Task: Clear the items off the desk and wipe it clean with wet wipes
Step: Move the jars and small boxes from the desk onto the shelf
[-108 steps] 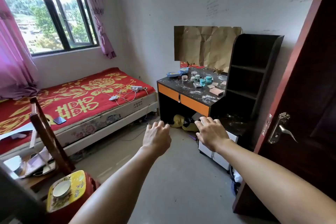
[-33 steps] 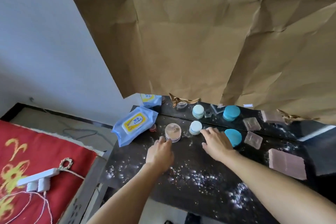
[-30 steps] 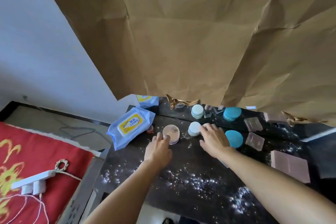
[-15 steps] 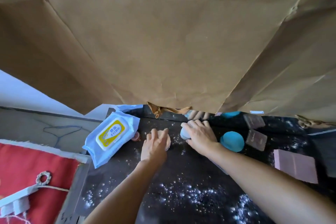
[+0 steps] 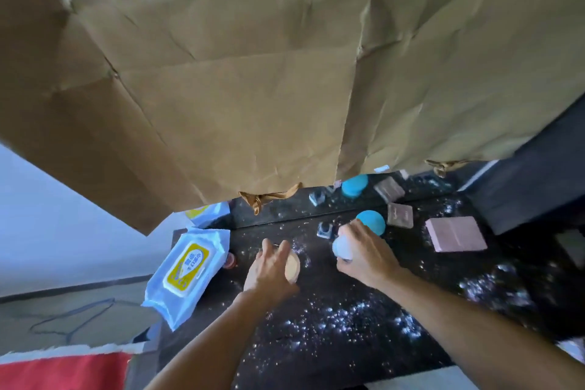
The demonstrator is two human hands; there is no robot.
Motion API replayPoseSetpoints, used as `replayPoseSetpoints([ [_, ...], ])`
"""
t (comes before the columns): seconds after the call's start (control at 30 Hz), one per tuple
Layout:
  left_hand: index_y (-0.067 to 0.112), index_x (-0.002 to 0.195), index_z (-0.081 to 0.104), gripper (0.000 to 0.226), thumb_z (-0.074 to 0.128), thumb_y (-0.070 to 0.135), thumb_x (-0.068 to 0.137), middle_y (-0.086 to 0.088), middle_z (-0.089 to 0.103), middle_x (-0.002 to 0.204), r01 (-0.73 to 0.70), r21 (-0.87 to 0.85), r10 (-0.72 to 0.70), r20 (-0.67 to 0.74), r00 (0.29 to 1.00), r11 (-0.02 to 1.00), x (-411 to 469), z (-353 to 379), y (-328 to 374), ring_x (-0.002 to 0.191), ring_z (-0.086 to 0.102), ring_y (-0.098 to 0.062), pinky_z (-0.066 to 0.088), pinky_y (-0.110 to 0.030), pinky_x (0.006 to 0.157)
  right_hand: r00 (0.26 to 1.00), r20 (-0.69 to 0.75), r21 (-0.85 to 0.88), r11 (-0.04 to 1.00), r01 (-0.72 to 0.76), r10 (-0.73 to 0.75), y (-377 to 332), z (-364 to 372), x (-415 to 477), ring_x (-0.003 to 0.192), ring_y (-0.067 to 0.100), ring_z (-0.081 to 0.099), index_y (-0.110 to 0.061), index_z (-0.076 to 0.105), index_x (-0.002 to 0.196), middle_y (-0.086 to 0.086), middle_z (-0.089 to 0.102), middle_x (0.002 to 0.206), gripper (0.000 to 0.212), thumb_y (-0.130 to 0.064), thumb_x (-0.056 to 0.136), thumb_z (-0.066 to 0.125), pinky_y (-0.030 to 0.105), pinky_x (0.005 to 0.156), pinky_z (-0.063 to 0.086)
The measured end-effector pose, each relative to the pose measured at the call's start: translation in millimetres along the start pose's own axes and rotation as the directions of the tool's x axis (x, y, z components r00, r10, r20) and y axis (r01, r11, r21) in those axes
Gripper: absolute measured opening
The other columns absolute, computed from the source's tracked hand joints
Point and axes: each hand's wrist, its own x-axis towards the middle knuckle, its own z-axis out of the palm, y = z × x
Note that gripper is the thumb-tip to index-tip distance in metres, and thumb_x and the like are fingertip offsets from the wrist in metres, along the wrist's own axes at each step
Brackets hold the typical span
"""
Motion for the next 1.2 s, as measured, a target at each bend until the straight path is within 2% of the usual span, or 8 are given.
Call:
replayPoseSetpoints([
  [0.13, 0.028, 0.128, 0.034, 0.08, 0.078, 0.036, 0.061, -0.002, 0.038, 0.123, -0.171, 0.034, 0.17, 0.033, 0.985, 0.985, 3, 0, 46, 0.111, 0.047, -0.026, 0.049, -0.038, 0.09, 0.988, -0.033, -0.048, 0.987, -0.155, 0.153, 30, -27, -52, 0.095, 0.02, 0.055, -0.021, 0.046, 0.111, -0.002, 0.053, 0.109, 0.05, -0.038, 0.07, 0.07, 0.031, 0.07, 0.05],
  [0.3, 0.028, 0.132, 0.029, 0.082, 0.077, 0.04, 0.067, -0.003, 0.041, 0.129, -0.388, 0.093, 0.385, 0.052, 0.922, 0.917, 2, 8, 135, 0.116, 0.047, -0.025, 0.047, -0.039, 0.097, 0.947, -0.097, -0.026, 0.95, -0.31, 0.306, 82, -57, -112, 0.096, 0.023, 0.059, -0.021, 0.048, 0.113, 0.001, 0.057, 0.107, 0.051, -0.038, 0.07, 0.068, 0.034, 0.072, 0.048],
  [0.5, 0.028, 0.135, 0.026, 0.084, 0.076, 0.043, 0.069, -0.002, 0.038, 0.134, -0.524, 0.146, 0.525, 0.039, 0.85, 0.839, -1, 24, 259, 0.12, 0.045, -0.026, 0.044, -0.038, 0.095, 0.881, -0.178, -0.032, 0.892, -0.45, 0.438, 169, -87, -184, 0.1, 0.023, 0.057, -0.024, 0.047, 0.117, 0.0, 0.054, 0.109, 0.052, -0.042, 0.071, 0.065, 0.035, 0.078, 0.048],
  [0.67, 0.025, 0.124, 0.032, 0.075, 0.075, 0.042, 0.064, -0.006, 0.045, 0.121, -0.57, 0.167, 0.574, 0.025, 0.818, 0.805, -2, 53, 371, 0.113, 0.047, -0.029, 0.045, -0.04, 0.089, 0.834, -0.202, -0.01, 0.851, -0.525, 0.513, 262, -118, -248, 0.1, 0.022, 0.056, -0.023, 0.047, 0.115, -0.001, 0.053, 0.108, 0.049, -0.042, 0.072, 0.062, 0.033, 0.074, 0.047],
  [0.83, 0.026, 0.122, 0.034, 0.074, 0.077, 0.037, 0.062, -0.006, 0.046, 0.112, -0.599, 0.155, 0.606, 0.008, 0.796, 0.785, -4, 85, 466, 0.102, 0.052, -0.031, 0.046, -0.038, 0.078, 0.773, -0.222, 0.055, 0.799, -0.599, 0.595, 338, -145, -306, 0.097, 0.025, 0.06, -0.022, 0.046, 0.119, 0.001, 0.056, 0.113, 0.049, -0.036, 0.075, 0.063, 0.032, 0.073, 0.047],
  [0.97, 0.027, 0.125, 0.038, 0.075, 0.078, 0.035, 0.063, -0.005, 0.04, 0.115, -0.63, 0.189, 0.639, 0.014, 0.769, 0.753, 6, 101, 519, 0.102, 0.053, -0.031, 0.05, -0.039, 0.082, 0.747, -0.229, 0.115, 0.78, -0.616, 0.624, 383, -161, -333, 0.097, 0.023, 0.059, -0.022, 0.046, 0.119, -0.001, 0.056, 0.113, 0.048, -0.034, 0.076, 0.063, 0.031, 0.073, 0.045],
  [1.2, 0.02, 0.129, 0.033, 0.082, 0.081, 0.03, 0.063, -0.007, 0.044, 0.121, -0.541, 0.188, 0.552, -0.011, 0.834, 0.82, 61, 115, 576, 0.109, 0.052, -0.031, 0.051, -0.038, 0.086, 0.745, -0.219, 0.173, 0.777, -0.605, 0.63, 439, -165, -326, 0.095, 0.019, 0.058, -0.023, 0.045, 0.121, -0.004, 0.048, 0.118, 0.05, -0.036, 0.077, 0.063, 0.025, 0.069, 0.043],
])
